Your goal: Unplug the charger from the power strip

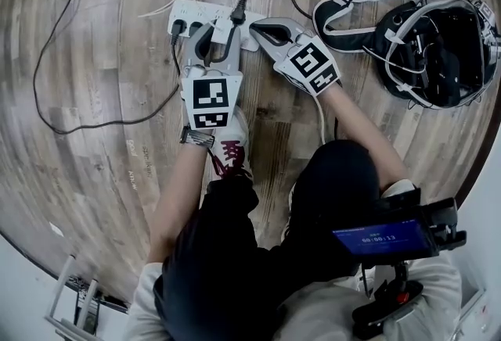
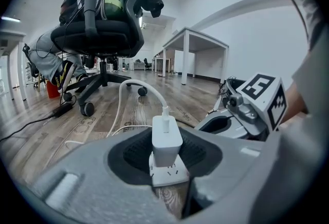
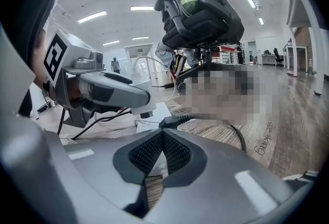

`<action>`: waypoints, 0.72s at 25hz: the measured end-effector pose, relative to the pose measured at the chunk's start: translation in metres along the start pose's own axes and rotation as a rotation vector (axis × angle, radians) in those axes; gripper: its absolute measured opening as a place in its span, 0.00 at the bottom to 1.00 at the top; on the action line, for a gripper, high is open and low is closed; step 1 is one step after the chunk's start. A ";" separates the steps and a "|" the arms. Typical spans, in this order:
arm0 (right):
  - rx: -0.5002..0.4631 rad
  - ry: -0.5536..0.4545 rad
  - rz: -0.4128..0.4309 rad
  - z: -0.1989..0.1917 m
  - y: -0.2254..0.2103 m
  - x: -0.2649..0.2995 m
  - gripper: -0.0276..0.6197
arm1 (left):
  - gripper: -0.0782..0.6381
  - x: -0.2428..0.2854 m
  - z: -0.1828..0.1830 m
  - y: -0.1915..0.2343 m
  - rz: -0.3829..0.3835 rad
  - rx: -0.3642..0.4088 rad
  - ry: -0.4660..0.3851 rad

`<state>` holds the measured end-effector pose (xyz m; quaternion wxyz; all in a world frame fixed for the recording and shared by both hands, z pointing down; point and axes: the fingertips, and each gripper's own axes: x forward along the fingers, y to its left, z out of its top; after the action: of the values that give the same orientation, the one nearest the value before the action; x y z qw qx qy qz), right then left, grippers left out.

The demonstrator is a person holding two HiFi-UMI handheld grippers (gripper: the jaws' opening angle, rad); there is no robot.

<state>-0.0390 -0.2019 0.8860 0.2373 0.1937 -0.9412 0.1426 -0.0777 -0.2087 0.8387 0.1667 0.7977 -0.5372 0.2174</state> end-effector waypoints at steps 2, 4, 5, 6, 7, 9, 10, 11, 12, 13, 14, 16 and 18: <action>0.013 -0.014 -0.010 0.004 -0.004 -0.001 0.05 | 0.30 0.000 0.000 0.001 0.002 -0.004 0.003; 0.033 -0.032 -0.018 0.010 -0.006 -0.002 0.05 | 0.31 0.000 0.000 0.002 0.003 -0.008 0.006; 0.039 -0.041 -0.021 0.013 -0.006 -0.004 0.05 | 0.31 0.000 0.000 0.002 0.003 -0.009 0.007; 0.041 -0.050 -0.025 0.016 -0.007 -0.005 0.05 | 0.31 0.000 0.000 0.002 0.004 -0.011 0.008; 0.042 -0.061 -0.029 0.019 -0.008 -0.007 0.05 | 0.31 0.000 0.000 0.002 0.005 -0.011 0.008; 0.049 -0.092 -0.038 0.028 -0.011 -0.011 0.05 | 0.31 -0.001 0.000 0.002 0.008 -0.012 0.008; 0.055 -0.111 -0.043 0.032 -0.012 -0.014 0.05 | 0.31 -0.001 0.000 0.003 0.009 -0.012 0.008; 0.061 -0.130 -0.048 0.037 -0.014 -0.017 0.05 | 0.31 -0.002 0.000 0.002 0.009 -0.010 0.008; 0.066 -0.148 -0.054 0.042 -0.016 -0.020 0.05 | 0.31 -0.002 0.000 0.002 0.008 -0.008 0.008; 0.068 -0.164 -0.061 0.047 -0.017 -0.023 0.05 | 0.31 -0.002 0.001 0.002 0.008 -0.006 0.007; 0.070 -0.179 -0.067 0.052 -0.019 -0.026 0.05 | 0.31 -0.003 0.001 0.003 0.009 -0.004 0.006; 0.069 -0.208 -0.078 0.060 -0.020 -0.031 0.05 | 0.31 -0.005 0.003 0.004 0.012 -0.003 0.002; 0.065 -0.238 -0.093 0.069 -0.022 -0.038 0.05 | 0.31 -0.008 0.005 0.006 0.016 -0.001 -0.007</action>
<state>-0.0252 -0.2351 0.8127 0.1241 0.2604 -0.9475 0.1381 -0.0852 -0.2074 0.8301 0.1634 0.7940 -0.5444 0.2156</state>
